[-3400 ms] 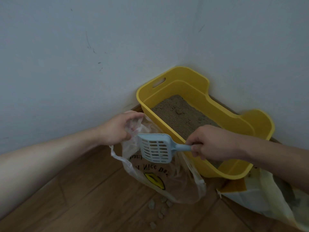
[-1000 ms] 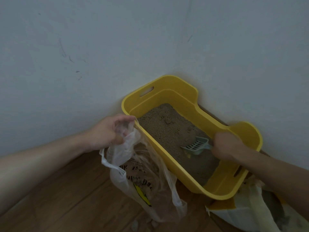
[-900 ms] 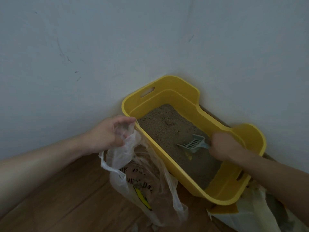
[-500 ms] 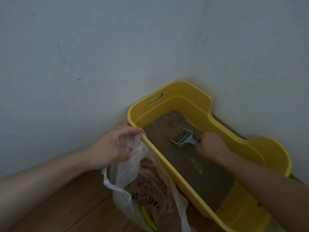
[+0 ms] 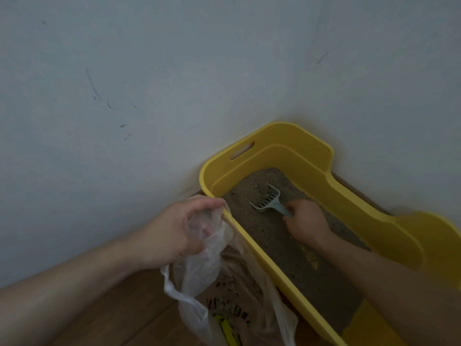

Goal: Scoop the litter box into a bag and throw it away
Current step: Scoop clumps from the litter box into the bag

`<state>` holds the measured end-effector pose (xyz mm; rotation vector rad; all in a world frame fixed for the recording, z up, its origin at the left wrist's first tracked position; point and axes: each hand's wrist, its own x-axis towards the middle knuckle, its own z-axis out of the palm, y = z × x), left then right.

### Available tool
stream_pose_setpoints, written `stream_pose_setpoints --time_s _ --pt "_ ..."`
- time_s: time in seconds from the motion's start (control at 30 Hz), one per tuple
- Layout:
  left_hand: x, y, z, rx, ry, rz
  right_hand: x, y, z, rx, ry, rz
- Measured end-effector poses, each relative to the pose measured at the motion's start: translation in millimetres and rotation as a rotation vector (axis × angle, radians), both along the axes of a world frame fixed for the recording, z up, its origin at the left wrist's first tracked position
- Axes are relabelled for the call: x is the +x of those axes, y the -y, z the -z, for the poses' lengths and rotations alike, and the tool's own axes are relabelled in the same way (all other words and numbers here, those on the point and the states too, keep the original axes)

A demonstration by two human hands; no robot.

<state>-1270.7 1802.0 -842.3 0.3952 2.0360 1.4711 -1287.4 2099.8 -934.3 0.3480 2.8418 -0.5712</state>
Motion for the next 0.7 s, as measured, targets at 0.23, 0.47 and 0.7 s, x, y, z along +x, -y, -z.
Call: stream_pose_setpoints --time_s 0.23,0.47,0.7 --pt "1.6 -2.2 -4.7 -0.025 -0.021 0.005 8.6 -0.5 0.0 -0.069 -0.068 0.031" --pt "1.1 -1.8 -4.7 -0.048 -0.032 -0.007 23.3 -3.6 -16.1 -0.083 -0.094 0.025" --pt "4.8 -6.2 -12.0 -0.085 -0.045 -0.022 41.4 -13.2 -36.6 -0.104 -0.131 0.036"
